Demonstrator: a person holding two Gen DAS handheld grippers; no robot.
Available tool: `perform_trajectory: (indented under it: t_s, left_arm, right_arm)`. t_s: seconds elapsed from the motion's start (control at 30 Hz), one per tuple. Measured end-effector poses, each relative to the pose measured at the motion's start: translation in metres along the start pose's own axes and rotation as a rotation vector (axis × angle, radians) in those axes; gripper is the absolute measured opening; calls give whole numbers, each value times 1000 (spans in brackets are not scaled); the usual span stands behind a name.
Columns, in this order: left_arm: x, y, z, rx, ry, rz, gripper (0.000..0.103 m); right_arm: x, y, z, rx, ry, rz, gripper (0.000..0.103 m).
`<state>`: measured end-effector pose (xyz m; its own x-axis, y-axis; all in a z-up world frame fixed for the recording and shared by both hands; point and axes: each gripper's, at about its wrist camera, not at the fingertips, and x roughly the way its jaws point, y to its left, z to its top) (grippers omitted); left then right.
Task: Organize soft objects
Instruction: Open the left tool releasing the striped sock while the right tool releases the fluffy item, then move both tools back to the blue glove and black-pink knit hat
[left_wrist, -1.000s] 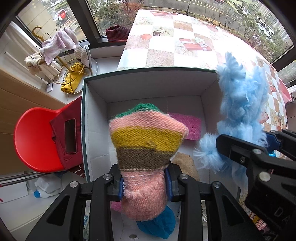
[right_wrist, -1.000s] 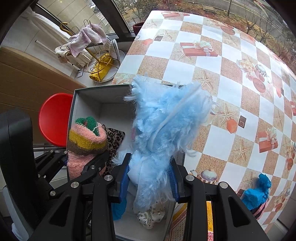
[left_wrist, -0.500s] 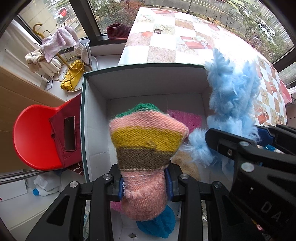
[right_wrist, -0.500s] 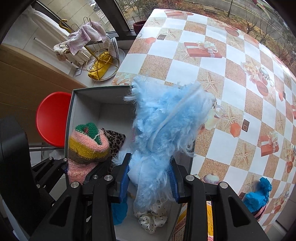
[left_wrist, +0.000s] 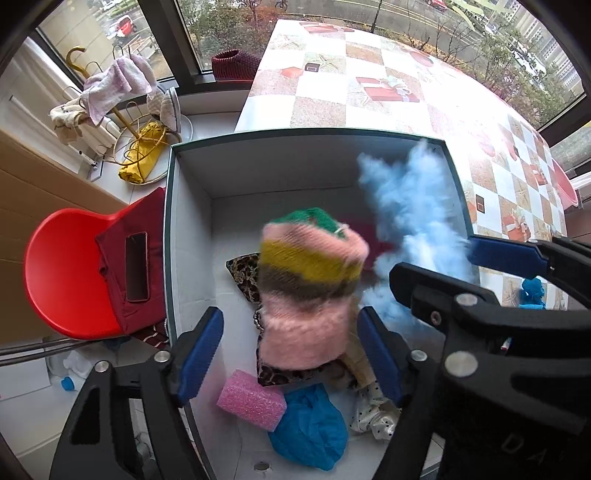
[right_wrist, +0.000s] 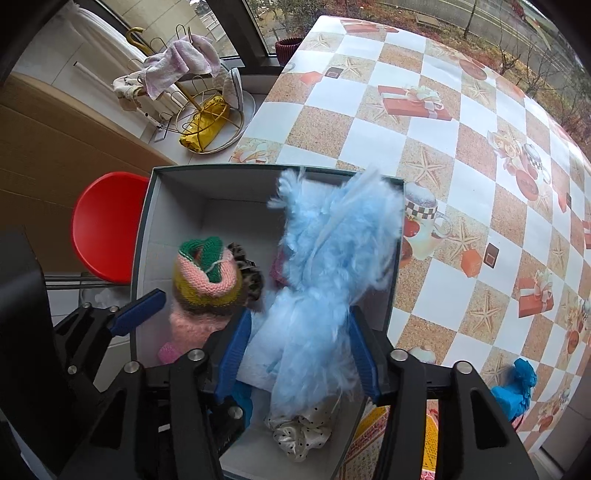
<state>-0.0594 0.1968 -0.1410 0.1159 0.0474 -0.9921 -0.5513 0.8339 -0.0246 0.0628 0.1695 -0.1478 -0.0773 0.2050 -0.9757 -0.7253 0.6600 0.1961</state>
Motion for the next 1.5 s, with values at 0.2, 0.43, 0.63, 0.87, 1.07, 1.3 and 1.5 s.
perform_trajectory:
  t_s: [0.2,0.43,0.63,0.87,1.07,1.3,1.5]
  left_arm:
    - [-2,3,-4,-9,-5,15,92]
    - [-4,6,-8,-30,-41,-10,103]
    - [-3,8,-9,-27,-54,-26,103]
    - [-12,11,-14,-28,-60,-24,103]
    - [-29,8,-22,-16,-59,-18,103]
    - [-45,-6,-36,26,-56,-36,103]
    - [-57,-41,-40,129,-38,-91,103]
  right_arm:
    - [-7,-6,-3,22,-18,-19,84]
    - [-15,-14,-9,56,-21,-24,103]
    - [-29,-22,-14,82,-41,-26,103]
    - [-46,-24,-22,104,-64,-15,103]
    - [-56,-14,-31,90,-84,5,103]
    - [-71,-14,-44,106,-115,25,103]
    - [-93,-47,-65,179,-146,48,103]
